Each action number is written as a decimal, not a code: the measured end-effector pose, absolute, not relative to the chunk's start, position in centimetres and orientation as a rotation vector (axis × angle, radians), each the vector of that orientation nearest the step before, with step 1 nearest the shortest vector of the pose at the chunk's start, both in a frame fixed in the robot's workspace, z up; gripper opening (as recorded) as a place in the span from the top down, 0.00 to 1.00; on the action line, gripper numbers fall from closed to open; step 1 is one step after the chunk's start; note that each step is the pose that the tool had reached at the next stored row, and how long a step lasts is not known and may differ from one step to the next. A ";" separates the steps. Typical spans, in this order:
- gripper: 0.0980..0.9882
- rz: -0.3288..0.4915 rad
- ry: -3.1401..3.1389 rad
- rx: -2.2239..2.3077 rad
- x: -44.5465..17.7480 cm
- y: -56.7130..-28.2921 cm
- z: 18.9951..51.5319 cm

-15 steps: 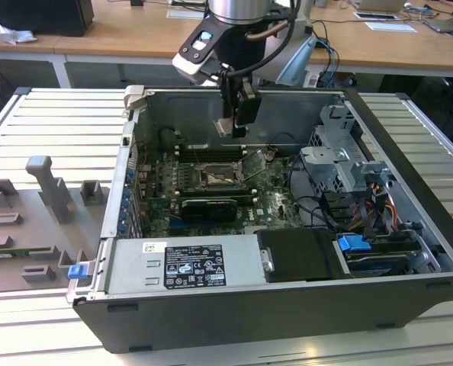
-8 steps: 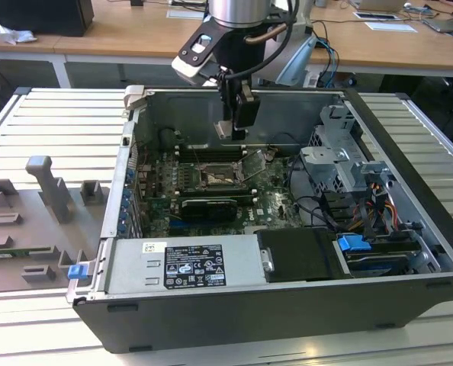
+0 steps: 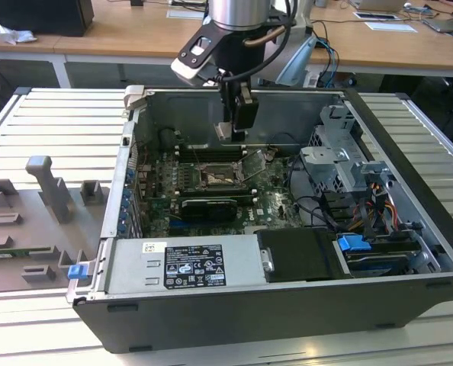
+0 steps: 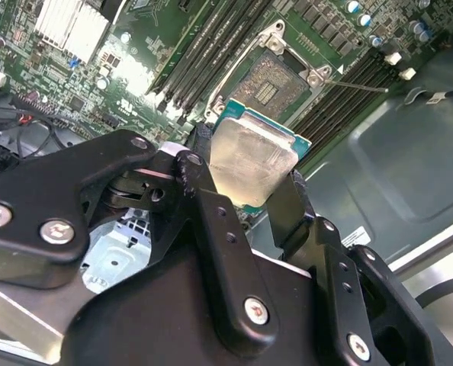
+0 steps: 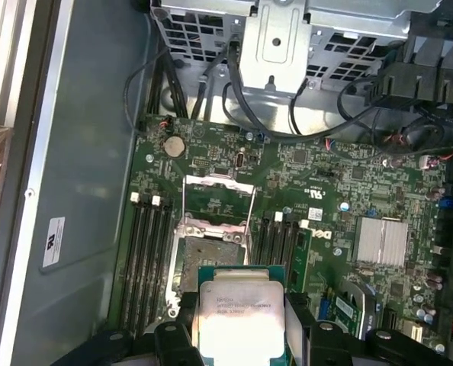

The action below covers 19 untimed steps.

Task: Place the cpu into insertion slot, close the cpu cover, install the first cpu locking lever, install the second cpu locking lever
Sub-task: 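Place the cpu into insertion slot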

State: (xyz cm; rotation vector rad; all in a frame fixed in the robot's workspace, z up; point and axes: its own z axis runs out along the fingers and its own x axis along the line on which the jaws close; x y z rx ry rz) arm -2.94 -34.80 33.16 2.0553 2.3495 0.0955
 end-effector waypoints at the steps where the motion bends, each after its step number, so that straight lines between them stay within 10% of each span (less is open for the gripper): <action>1: 0.51 0.095 2.341 2.064 -2.9 -34.8 33.1; 19: 0.51 0.091 2.188 2.222 -2.9 -34.8 30.7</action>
